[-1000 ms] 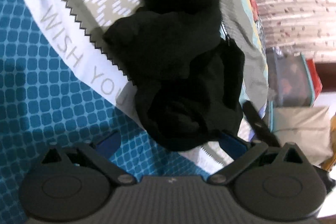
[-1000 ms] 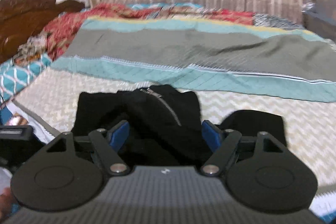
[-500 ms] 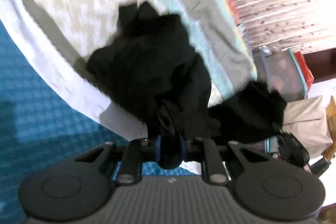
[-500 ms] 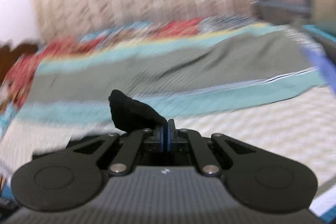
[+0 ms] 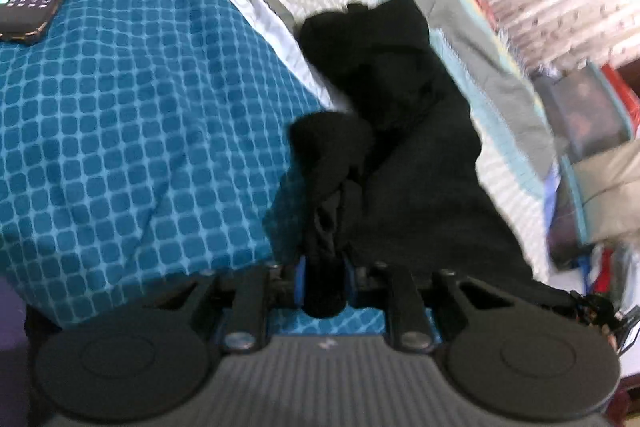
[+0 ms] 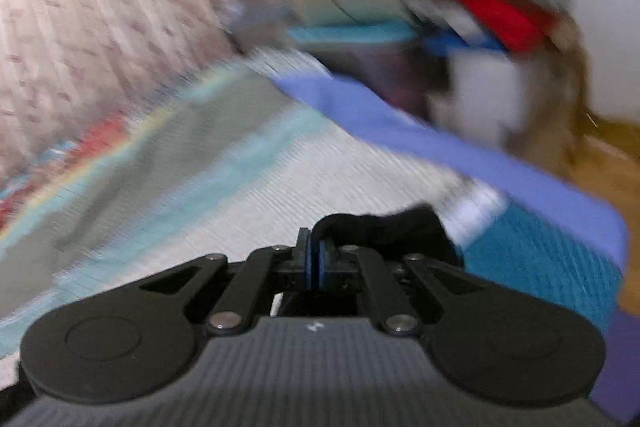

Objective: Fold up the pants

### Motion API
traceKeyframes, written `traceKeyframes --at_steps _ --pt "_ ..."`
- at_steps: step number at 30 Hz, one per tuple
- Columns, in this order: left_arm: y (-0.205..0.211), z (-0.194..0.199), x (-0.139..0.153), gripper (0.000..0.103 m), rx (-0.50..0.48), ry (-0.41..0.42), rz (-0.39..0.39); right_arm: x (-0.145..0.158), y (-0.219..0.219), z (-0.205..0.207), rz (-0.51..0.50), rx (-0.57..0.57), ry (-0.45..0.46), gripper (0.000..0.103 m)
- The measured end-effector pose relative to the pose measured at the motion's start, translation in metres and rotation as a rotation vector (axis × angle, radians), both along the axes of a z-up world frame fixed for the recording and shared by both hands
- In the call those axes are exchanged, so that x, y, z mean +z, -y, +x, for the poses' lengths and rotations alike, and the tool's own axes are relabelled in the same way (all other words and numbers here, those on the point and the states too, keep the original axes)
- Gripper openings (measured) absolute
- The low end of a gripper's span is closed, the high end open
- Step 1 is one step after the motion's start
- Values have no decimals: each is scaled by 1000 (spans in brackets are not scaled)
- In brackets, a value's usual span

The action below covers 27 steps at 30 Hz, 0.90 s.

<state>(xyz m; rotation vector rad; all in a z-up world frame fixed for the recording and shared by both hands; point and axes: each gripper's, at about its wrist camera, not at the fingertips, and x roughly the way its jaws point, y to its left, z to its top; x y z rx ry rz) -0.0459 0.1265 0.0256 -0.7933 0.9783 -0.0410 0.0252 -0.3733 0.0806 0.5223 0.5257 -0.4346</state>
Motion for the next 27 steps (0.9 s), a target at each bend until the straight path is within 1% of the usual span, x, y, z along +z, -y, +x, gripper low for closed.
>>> traceKeyframes --at_steps 1,2,3,4,5,6,8,10,12,13,14,16,19,22,24,25,26,27 --pt "3 2 2 26 -14 2 20 -13 2 -5 24 -21 -46 11" --pt "4 3 6 30 -24 13 33 -20 3 -11 48 -46 -69 14" --pt "3 3 10 33 -33 35 35 -28 4 -18 84 -69 -81 25" --pt "-1 2 15 38 -35 58 31 -33 5 -26 117 -88 -80 40" --pt "-7 -4 18 43 -25 83 24 -35 3 -34 135 -102 -66 46" --pt "-17 -7 21 44 1 108 14 -35 0 -42 134 -119 -50 49" --pt "-35 -7 26 44 59 135 -4 -30 -3 -53 103 -136 -38 49" --pt "-53 -6 27 44 109 129 -3 -21 -7 -56 71 -150 -17 49" --pt "-64 2 25 44 132 118 -2 -18 -11 -59 35 -144 26 49" --pt "-68 3 23 44 130 117 -5 -12 -18 -59 18 -117 44 49" --pt "-70 9 21 44 125 114 -3 -11 -22 -56 7 -84 54 49" --pt "-67 22 17 44 100 104 11 -6 -41 -42 -8 17 58 49" --pt "-55 39 5 50 37 100 24 0 -78 -14 -22 192 52 49" --pt "-39 66 -7 55 -30 91 55 9 -124 20 -36 394 45 49" --pt "-31 80 -17 59 -64 71 67 17 -162 45 -75 535 45 50" --pt "-29 86 -21 63 -71 65 71 21 -180 61 -99 605 44 52" --pt "-25 92 -23 70 -76 69 75 25 -198 76 -121 671 47 53" --pt "-22 94 -22 75 -85 81 75 28 -212 90 -139 725 53 58"
